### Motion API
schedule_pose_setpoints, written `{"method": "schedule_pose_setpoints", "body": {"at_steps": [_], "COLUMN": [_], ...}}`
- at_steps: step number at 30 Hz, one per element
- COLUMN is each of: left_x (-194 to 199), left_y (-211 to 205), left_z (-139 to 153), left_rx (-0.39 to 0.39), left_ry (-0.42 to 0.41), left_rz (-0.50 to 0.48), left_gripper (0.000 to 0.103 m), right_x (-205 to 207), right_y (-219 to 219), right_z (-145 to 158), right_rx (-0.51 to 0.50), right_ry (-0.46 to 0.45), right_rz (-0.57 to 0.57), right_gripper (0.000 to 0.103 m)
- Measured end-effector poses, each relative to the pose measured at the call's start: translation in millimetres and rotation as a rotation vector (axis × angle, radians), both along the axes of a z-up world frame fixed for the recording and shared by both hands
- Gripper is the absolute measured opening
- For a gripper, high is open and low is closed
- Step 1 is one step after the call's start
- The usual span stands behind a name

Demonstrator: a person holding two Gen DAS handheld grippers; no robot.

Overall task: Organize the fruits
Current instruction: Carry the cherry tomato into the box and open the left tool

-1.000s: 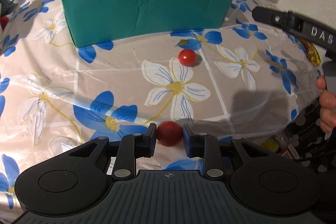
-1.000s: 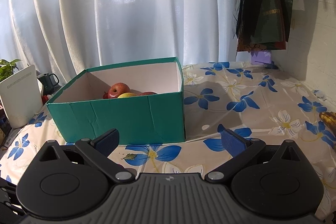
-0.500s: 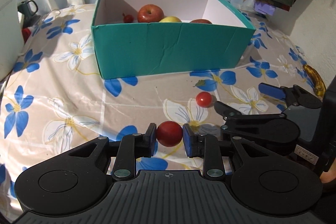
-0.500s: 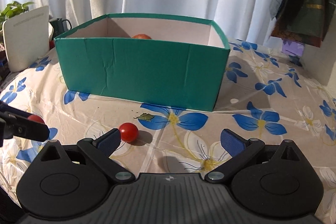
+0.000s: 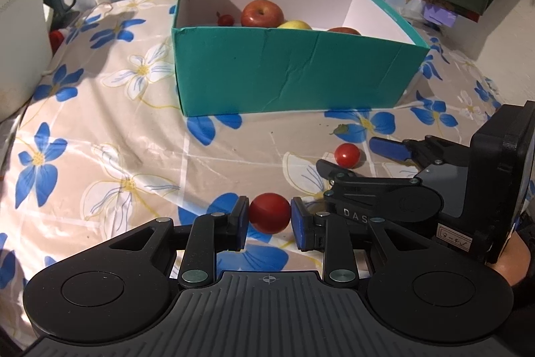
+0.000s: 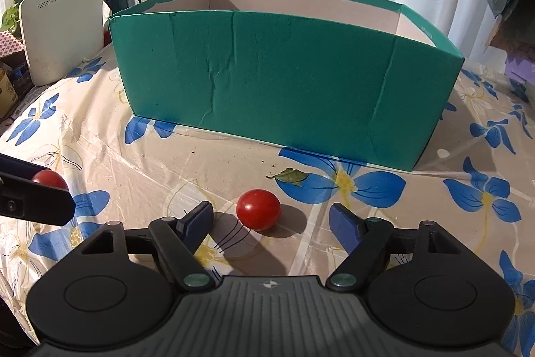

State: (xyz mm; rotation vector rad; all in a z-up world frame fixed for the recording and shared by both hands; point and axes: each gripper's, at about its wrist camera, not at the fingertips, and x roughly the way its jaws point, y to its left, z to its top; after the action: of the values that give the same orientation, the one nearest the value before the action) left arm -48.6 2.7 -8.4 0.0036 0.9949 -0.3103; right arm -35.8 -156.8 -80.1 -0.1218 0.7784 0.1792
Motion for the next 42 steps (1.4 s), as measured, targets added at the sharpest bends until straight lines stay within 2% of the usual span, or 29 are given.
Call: {"method": "schedule_pose_setpoints", "body": {"at_steps": [3, 8, 12, 18, 22, 26, 31, 36, 42], "left_x": [1, 5, 8, 20, 40, 64, 79, 88, 110], "left_y": [1, -1, -4, -9, -18, -37, -60, -73, -78], "left_z": [0, 1, 1, 12, 37, 62, 80, 79, 68], "left_rx": [-0.002, -0.006, -0.004, 0.021, 0.067, 0.106, 0.13, 0.127, 0.147], "left_ry": [-0.002, -0.003, -0.005, -0.034, -0.124, -0.215, -0.286, -0.291, -0.287], "left_rz": [0.001, -0.007, -0.014, -0.007, 0.031, 0.052, 0.017, -0.022, -0.008], "left_gripper": [0.03, 0.03, 0.03, 0.03, 0.03, 0.03, 0.03, 0.03, 0.03], "right_x": [2, 1, 2, 0, -6, -14, -25, -30, -30], "right_y": [3, 3, 3, -2, -10, -23, -37, -48, -54], "right_z": [1, 2, 3, 4, 17, 40, 71, 83, 85], "right_rx": [0.009, 0.025, 0.024, 0.035, 0.042, 0.057, 0.07, 0.073, 0.054], "right_ry": [0.002, 0.007, 0.004, 0.008, -0.02, -0.091, -0.205, -0.249, -0.255], "right_rz": [0.019, 0.031, 0.035, 0.026, -0.016, -0.075, -0.146, -0.22, -0.273], "right_gripper": [0.057, 0.046, 0.027, 0.026, 0.026, 0.026, 0.026, 0.026, 0.026]}}
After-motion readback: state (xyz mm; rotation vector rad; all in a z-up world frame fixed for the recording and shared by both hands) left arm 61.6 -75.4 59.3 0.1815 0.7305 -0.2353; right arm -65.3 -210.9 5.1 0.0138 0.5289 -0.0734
